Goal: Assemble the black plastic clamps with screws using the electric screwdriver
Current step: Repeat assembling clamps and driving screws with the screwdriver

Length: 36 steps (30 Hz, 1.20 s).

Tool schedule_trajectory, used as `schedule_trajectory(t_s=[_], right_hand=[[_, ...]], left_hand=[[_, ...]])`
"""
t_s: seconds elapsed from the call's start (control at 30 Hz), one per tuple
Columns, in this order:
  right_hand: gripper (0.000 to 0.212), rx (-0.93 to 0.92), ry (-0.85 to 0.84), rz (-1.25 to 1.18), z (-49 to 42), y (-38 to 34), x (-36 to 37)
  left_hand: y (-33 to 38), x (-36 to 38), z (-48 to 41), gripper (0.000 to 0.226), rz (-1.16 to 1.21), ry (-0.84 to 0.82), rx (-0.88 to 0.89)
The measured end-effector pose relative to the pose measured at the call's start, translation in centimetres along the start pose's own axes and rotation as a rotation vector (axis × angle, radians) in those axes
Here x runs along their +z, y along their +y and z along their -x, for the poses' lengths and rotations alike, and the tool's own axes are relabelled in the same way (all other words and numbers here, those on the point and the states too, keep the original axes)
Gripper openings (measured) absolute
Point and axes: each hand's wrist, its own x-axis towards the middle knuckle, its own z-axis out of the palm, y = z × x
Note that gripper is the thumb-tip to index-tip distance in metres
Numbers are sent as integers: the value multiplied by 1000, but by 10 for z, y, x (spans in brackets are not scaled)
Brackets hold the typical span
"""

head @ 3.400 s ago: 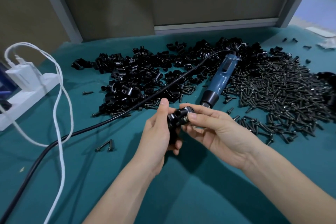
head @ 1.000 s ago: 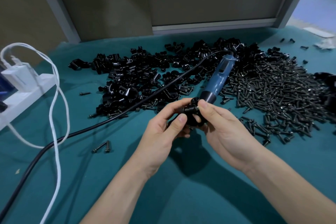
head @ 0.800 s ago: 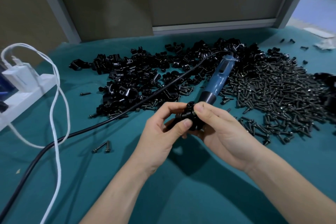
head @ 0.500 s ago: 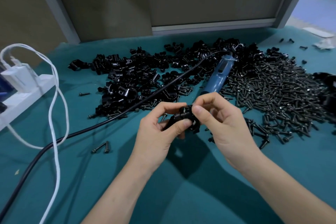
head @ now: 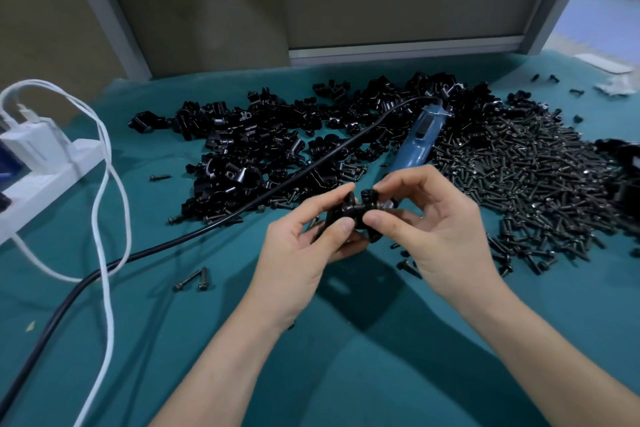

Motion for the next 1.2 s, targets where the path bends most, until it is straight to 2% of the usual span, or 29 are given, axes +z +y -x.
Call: schedule_trajectory(t_s=[0.17, 0.4, 0.47, 0.6, 0.73, 0.9, 1.03, 1.2], right_hand=[[26, 9, -61, 52, -5, -4, -3], [29, 1, -111, 90, -4, -3, -5], [29, 0, -101, 75, -4, -2, -5], [28, -25, -40, 70, -3, 0, -3], [23, -71, -9, 143, -2, 1, -1], [24, -15, -7, 146, 2, 0, 3], [4, 27, -34, 104, 3, -1, 3], [19, 145, -42, -84, -1, -1, 0]], left_hand=[[3, 0, 0, 32, -99, -5, 31], [1, 1, 1, 34, -86, -18, -1], [2, 1, 0, 28, -86, -23, -2], [1, 0, -1, 32, -97, -26, 29], [-3, -1, 0, 15, -126, -22, 73], [-6, 1, 0, 12, -40, -1, 38], [-8, 3, -1, 14, 19, 17, 9], [-11, 5, 1, 6, 148, 0, -48]])
